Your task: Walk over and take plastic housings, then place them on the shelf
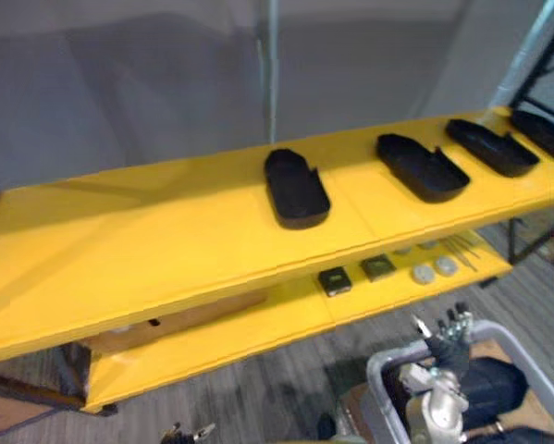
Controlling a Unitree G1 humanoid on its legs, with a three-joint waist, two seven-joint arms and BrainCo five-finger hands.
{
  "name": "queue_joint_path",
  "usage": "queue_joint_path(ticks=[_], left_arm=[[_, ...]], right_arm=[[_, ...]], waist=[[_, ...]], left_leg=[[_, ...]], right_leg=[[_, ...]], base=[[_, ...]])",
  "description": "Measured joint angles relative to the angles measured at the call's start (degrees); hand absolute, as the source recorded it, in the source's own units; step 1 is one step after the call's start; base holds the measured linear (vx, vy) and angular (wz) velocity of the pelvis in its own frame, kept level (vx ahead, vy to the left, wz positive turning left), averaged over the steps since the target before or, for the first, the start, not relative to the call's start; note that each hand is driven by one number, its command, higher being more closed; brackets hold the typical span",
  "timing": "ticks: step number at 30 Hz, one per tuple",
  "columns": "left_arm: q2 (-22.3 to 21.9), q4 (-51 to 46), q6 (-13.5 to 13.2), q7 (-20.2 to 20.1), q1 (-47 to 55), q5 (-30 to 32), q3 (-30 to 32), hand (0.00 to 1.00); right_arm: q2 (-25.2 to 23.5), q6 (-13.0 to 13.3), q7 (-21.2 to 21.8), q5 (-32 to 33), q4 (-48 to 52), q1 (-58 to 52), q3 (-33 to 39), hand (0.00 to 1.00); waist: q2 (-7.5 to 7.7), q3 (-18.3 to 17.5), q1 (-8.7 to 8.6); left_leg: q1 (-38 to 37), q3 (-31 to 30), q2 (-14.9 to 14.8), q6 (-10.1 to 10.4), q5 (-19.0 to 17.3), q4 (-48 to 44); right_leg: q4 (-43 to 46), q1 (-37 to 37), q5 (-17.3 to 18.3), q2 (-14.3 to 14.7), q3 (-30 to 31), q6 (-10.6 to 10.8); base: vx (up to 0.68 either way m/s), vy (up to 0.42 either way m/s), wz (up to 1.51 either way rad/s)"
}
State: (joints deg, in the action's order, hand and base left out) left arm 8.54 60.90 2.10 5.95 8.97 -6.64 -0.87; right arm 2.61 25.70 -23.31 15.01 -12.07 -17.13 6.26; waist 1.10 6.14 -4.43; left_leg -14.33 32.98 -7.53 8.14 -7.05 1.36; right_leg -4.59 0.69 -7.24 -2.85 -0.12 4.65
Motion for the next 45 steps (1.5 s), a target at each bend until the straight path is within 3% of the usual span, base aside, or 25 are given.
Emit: queue_joint_path(ticks=[4,8,10,11,13,15,16,17,19,21,22,25,28,30,31,32,33,34,36,38,40,42,43,44,45], left_arm=[[0.8,1.7,1.8,-0.6,-0.8,6.8,-3.1,0.00],[1.2,2.2,2.1,2.2,-4.6,8.8,-7.4,0.00],[0.8,1.5,2.0,2.3,-6.5,8.7,-9.1,0.00],[0.3,1.1,1.5,2.5,-6.7,7.3,-9.5,0.00],[-0.6,0.9,0.8,2.8,-6.6,5.1,-9.5,0.00],[-2.0,1.0,-0.2,4.3,-6.1,-0.1,-9.4,0.00],[-2.1,1.1,-0.3,4.4,-6.0,-0.3,-9.4,0.00],[-2.7,0.8,-1.4,5.3,-5.1,-3.6,-9.2,0.00],[-2.1,0.5,-3.3,6.4,-4.7,-5.2,-8.3,0.00],[-1.6,0.4,-4.9,7.0,-4.5,-6.0,-6.7,0.00],[-1.5,0.4,-5.9,7.4,-4.4,-6.1,-6.0,0.00],[-1.1,0.3,-7.8,7.4,-4.5,-5.8,-5.7,0.00],[-0.8,-0.7,-9.3,8.1,-5.1,-3.2,-4.4,0.00],[-0.5,-1.9,-9.5,9.0,-5.7,-1.0,-4.5,0.00],[-0.3,-2.0,-9.5,9.0,-5.7,-0.7,-4.5,0.00],[-0.2,-2.5,-9.3,9.0,-5.8,0.5,-4.4,0.00],[-0.2,-3.6,-8.7,9.4,-5.5,1.1,-4.4,0.00],[0.0,-3.5,-8.2,9.8,-5.6,1.4,-4.3,0.00],[0.1,-2.8,-5.2,11.4,-6.5,2.1,-4.4,0.00],[0.2,-2.6,-4.1,11.2,-6.9,2.1,-4.4,0.00],[0.6,-2.6,-2.9,9.9,-7.1,3.2,-4.4,0.00],[1.4,-2.5,-2.2,8.9,-6.6,3.3,-4.4,0.00],[2.4,-1.5,-1.2,8.5,-5.4,3.3,-4.3,0.00],[2.7,-1.1,-0.7,8.5,-4.6,3.2,-4.2,0.00],[3.1,0.3,-0.4,8.2,-3.9,2.5,-3.9,0.00]], right_arm=[[0.1,-0.8,0.2,0.8,0.1,-2.9,2.4,0.00],[0.6,-0.7,5.8,6.8,0.6,-7.7,4.3,0.00],[0.6,-0.7,9.0,8.0,0.7,-8.5,4.0,0.00],[0.9,-0.7,11.8,8.0,0.7,-8.1,2.8,0.00],[2.2,-0.6,15.2,8.0,0.7,-6.2,-0.8,0.00],[4.0,-0.2,18.8,7.8,0.5,-1.7,-5.6,0.00],[4.1,-0.1,18.8,7.8,0.4,-1.4,-5.7,0.00],[4.8,0.2,19.3,7.8,-0.1,1.9,-7.3,0.00],[4.8,0.3,19.4,7.8,-0.1,5.2,-9.3,0.00],[4.8,0.3,19.1,7.8,-0.1,6.7,-9.9,0.00],[4.9,0.3,18.5,7.9,-0.1,7.7,-10.0,0.00],[5.7,0.3,16.8,9.0,-0.2,9.5,-9.9,0.00],[5.6,0.3,14.5,9.1,-0.4,8.2,-11.5,0.00],[5.0,0.3,13.2,9.0,-1.3,6.0,-13.4,0.00],[5.0,0.3,13.1,9.0,-1.6,5.4,-14.0,0.00],[4.8,0.3,13.2,9.0,-2.3,4.1,-14.6,0.00],[4.1,0.3,13.5,9.0,-2.3,3.5,-15.3,0.00],[3.9,0.3,13.8,9.0,-2.4,3.4,-15.5,0.00],[3.7,0.4,14.5,8.9,-3.9,2.8,-15.4,0.00],[3.5,0.5,14.4,8.8,-4.9,2.0,-15.5,0.00],[2.7,0.8,12.7,8.7,-4.9,1.8,-15.5,0.00],[2.7,0.9,11.6,8.3,-4.9,2.1,-15.6,0.00],[2.7,0.9,10.5,7.9,-4.9,3.0,-15.9,0.00],[2.7,0.9,10.1,7.6,-4.9,3.0,-16.0,0.00],[2.9,0.7,9.7,7.2,-5.0,2.8,-16.1,0.00]], waist=[[0.04,-0.1,-2.51],[-0.46,-0.1,-6.22],[-0.91,0.2,-6.98],[-0.93,0.2,-6.96],[-0.85,0.2,-6.12],[-1.83,0.9,-4.03],[-1.94,0.9,-3.90],[-3.93,1.0,-2.57],[-3.93,1.4,-1.67],[-2.82,1.8,-0.84],[-2.30,2.1,-0.57],[-2.75,3.2,-0.32],[-1.61,5.3,0.02],[-1.00,6.4,0.37],[-0.86,6.6,0.33],[-0.50,7.0,0.52],[-0.33,7.6,0.67],[-0.09,7.7,0.70],[-0.58,7.8,0.19],[-0.66,7.8,0.21],[-0.37,7.6,0.35],[-0.28,7.5,0.73],[0.35,7.2,0.90],[0.97,6.8,0.81],[1.81,5.9,1.19]], left_leg=[[-2.1,5.3,-0.8,0.8,-1.9,-1.5],[-2.8,8.2,-0.9,1.1,-3.4,-3.5],[-2.5,7.7,-1.3,0.9,-4.4,-6.1],[-1.7,5.0,-1.5,0.4,-5.3,-9.5],[2.0,-3.2,-2.3,-2.8,-7.1,-17.9],[8.4,-17.8,-1.5,-7.4,-10.9,-27.9],[8.6,-18.4,-1.4,-7.5,-11.1,-28.0],[9.0,-25.4,0.2,-7.1,-13.1,-27.0],[9.6,-26.6,1.9,-6.7,-13.3,-26.2],[10.6,-27.1,2.7,-6.6,-13.5,-26.2],[11.2,-27.9,2.9,-6.3,-14.4,-26.2],[12.5,-29.9,2.4,-5.6,-18.7,-26.1],[14.5,-30.7,3.0,-6.4,-21.3,-31.8],[15.5,-29.6,3.2,-7.3,-24.3,-37.1],[15.5,-29.0,3.2,-7.6,-25.0,-38.4],[15.6,-26.8,3.0,-8.2,-25.4,-40.1],[15.5,-22.5,1.8,-9.4,-24.6,-39.2],[15.4,-20.7,1.5,-9.8,-24.1,-38.8],[15.1,-15.1,-0.9,-10.2,-20.9,-35.2],[14.3,-12.2,-2.0,-10.3,-16.8,-30.1],[14.1,-9.0,-3.1,-10.0,-13.0,-25.8],[13.8,-5.8,-4.8,-9.2,-12.2,-25.3],[13.3,-2.5,-5.8,-8.6,-11.9,-25.7],[13.3,-1.3,-5.9,-8.3,-11.7,-25.8],[13.1,-0.9,-5.8,-7.0,-10.5,-24.4]], right_leg=[[0.0,-0.4,-0.4,1.7,4.9,0.0],[0.0,-0.7,-0.5,2.1,7.9,0.2],[0.0,-0.7,-0.6,2.1,9.0,0.3],[0.3,-0.8,-0.6,2.2,10.4,0.3],[1.6,-2.2,0.0,2.7,13.2,-0.3],[2.2,-4.6,0.0,3.4,17.6,-0.6],[2.2,-4.7,0.0,3.4,17.8,-0.6],[2.3,-6.4,-0.9,4.2,18.9,-0.2],[3.1,-8.1,-1.3,3.6,19.2,0.4],[4.5,-9.5,-1.3,3.0,19.1,0.4],[5.2,-10.3,-1.2,2.9,18.7,0.3],[7.7,-13.1,-1.1,3.8,17.6,0.6],[13.2,-14.8,0.0,4.1,17.9,2.3],[13.3,-14.6,-1.2,4.5,19.6,4.1],[12.9,-14.5,-1.8,4.6,20.0,3.7],[10.0,-13.7,-5.4,4.7,19.9,1.1],[4.8,-12.2,-8.3,3.7,15.4,-6.1],[5.2,-12.8,-7.0,3.1,11.9,-7.4],[18.1,-16.4,-2.5,1.9,0.2,-7.4],[27.1,-16.1,2.4,0.8,-3.7,-7.6],[34.3,-13.1,6.7,-2.5,-7.2,-7.7],[34.9,-9.9,6.8,-5.3,-8.9,-7.9],[33.7,-7.1,6.1,-8.9,-10.4,-7.5],[32.5,-6.4,4.6,-10.4,-10.9,-7.1],[27.3,-6.6,3.6,-8.8,-12.1,-6.3]], base=[[0.01,-0.012,-0.80],[-0.04,-0.014,-0.39],[-0.06,-0.027,-0.39],[-0.08,-0.075,-0.57],[-0.07,-0.057,-0.75],[-0.08,0.068,-0.82],[-0.07,0.160,-0.72],[-0.05,0.126,-0.45],[-0.06,0.114,-0.24],[-0.09,0.097,0.06],[-0.09,0.068,0.16],[-0.09,0.064,0.17],[-0.17,0.057,-0.02],[-0.22,0.139,-0.41],[-0.25,0.131,-0.72],[-0.26,0.099,-1.04],[-0.27,0.081,-1.22],[-0.27,0.063,-1.40],[-0.23,0.070,-1.24],[-0.11,0.029,-0.88],[-0.09,-0.043,-0.93],[-0.08,-0.107,-1.13],[-0.09,-0.151,-1.21],[-0.13,-0.242,-1.77],[-0.07,-0.153,-1.27]])
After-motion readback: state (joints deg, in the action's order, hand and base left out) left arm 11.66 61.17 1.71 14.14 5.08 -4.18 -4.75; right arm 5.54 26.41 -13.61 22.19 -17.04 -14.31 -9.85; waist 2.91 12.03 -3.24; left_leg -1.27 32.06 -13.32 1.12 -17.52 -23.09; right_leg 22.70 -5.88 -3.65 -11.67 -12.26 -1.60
